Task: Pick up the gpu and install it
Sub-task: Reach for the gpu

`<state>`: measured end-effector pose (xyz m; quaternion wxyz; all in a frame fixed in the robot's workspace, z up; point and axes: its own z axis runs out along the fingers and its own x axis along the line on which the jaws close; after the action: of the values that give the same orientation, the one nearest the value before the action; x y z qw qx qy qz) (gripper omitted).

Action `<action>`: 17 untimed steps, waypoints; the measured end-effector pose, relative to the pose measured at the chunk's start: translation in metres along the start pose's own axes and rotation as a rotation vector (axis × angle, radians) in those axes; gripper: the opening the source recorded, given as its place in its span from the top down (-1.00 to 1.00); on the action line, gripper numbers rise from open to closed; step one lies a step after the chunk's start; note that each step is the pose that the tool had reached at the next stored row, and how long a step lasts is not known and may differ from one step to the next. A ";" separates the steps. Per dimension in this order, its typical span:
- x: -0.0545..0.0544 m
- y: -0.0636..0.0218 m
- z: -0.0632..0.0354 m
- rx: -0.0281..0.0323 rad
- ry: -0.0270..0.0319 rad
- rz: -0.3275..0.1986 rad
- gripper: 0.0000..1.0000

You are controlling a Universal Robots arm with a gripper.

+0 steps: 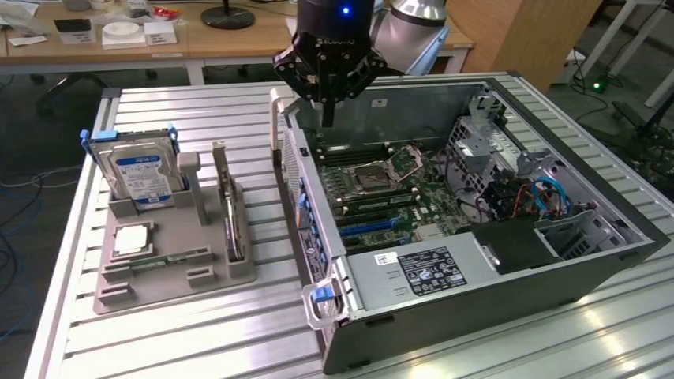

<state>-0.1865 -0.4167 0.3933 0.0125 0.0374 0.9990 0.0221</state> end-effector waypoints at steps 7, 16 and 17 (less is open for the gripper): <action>0.003 -0.0024 -0.0001 0.0000 -0.0001 0.000 0.80; 0.007 -0.0054 -0.0004 0.0000 -0.0001 0.000 0.80; 0.007 -0.0058 -0.0004 0.0000 0.0000 0.000 0.80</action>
<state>-0.1940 -0.4220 0.3933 0.0125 0.0374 0.9990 0.0221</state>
